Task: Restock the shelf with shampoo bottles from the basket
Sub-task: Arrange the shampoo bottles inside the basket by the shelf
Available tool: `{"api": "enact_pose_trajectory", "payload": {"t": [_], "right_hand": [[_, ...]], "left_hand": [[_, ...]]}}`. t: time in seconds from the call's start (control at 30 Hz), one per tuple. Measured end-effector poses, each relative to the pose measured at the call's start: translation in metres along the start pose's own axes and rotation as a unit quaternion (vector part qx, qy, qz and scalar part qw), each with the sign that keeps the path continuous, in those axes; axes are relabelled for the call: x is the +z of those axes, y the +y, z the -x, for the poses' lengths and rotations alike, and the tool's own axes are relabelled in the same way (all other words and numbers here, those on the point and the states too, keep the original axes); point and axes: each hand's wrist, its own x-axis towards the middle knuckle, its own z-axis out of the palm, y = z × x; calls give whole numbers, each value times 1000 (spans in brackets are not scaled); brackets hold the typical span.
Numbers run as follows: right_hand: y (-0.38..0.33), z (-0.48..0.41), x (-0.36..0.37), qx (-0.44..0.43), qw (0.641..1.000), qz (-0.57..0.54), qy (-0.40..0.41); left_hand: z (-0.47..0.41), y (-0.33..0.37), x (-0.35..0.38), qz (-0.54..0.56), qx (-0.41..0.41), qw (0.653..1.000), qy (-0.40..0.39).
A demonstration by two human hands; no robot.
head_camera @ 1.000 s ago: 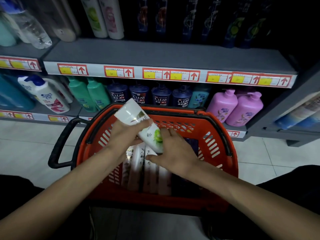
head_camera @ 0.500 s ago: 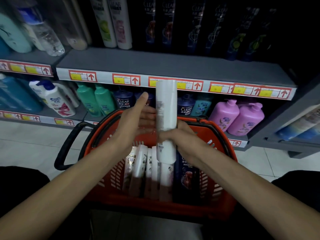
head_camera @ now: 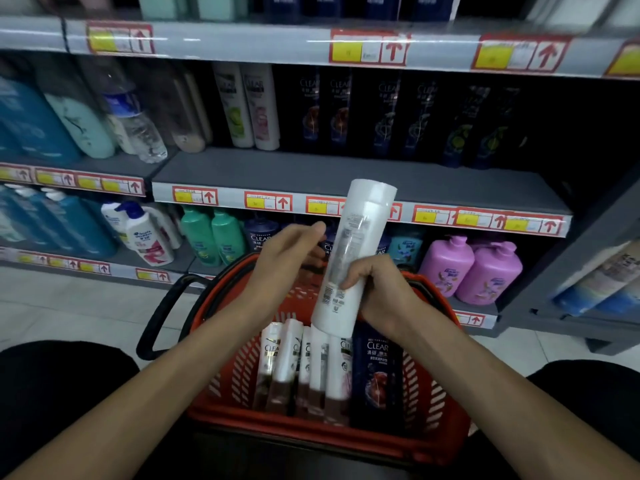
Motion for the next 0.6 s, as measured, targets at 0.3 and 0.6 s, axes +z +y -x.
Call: {"api": "enact_pose_trajectory", "payload": {"t": [0.3,0.6], "right_hand": [[-7,-7,26,-204,811,490,246],[-4,-30,56,-236,868,421,115]], "left_hand": [[-3,7,14,-79,71,994,24],[-26,24,-51,82,33,993,79]]}}
